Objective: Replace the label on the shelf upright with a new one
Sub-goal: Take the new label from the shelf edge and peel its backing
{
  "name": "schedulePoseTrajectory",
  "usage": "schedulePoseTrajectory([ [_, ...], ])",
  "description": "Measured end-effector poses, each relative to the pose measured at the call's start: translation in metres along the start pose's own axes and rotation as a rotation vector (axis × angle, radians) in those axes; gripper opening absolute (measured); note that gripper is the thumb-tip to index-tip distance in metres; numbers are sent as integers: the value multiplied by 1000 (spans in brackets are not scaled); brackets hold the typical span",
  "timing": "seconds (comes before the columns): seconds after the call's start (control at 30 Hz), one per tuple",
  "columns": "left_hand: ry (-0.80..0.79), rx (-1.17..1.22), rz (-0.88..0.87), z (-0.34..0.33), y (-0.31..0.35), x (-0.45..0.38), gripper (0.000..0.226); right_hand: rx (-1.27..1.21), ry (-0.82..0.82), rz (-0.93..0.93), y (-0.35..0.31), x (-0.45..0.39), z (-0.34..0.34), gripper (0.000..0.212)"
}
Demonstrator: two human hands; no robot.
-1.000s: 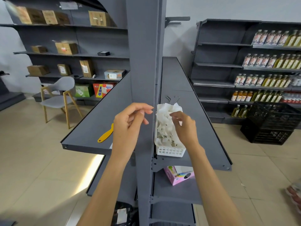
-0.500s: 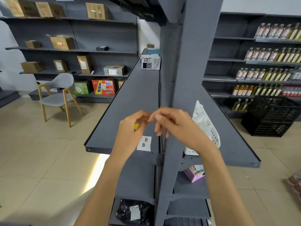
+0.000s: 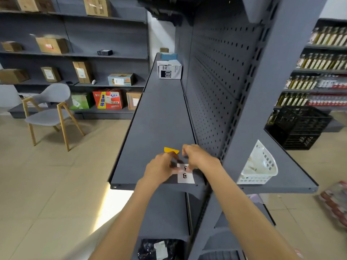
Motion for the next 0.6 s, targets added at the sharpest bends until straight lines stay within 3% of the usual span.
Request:
schedulePoseTrajectory([
  [0.07,-51,-16,-19,-3,2,-7,52,6,-34,-29,4,-4,0,49],
  [0.3,-128,-37,-4,-11,-1,-18,49,-42,-37,-62,6,2,-1,36],
  [0.5,-130,-21,-26,-15,1,-19,47,-27,6,-40,0,14,4,39],
  [0.6,-85,-1,-64,-13,4,-16,40,-69,63,-36,-1,19,6,29],
])
Point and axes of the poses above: each hand's wrist, its own x-axis away from the middle knuckle, its own z-axis out of the back of the hand, y = z × x, the point moved 10 cm from there along -x, towards the middle knuckle, and after that the axes turned 2 degrees about z, right-handed, at the moved point
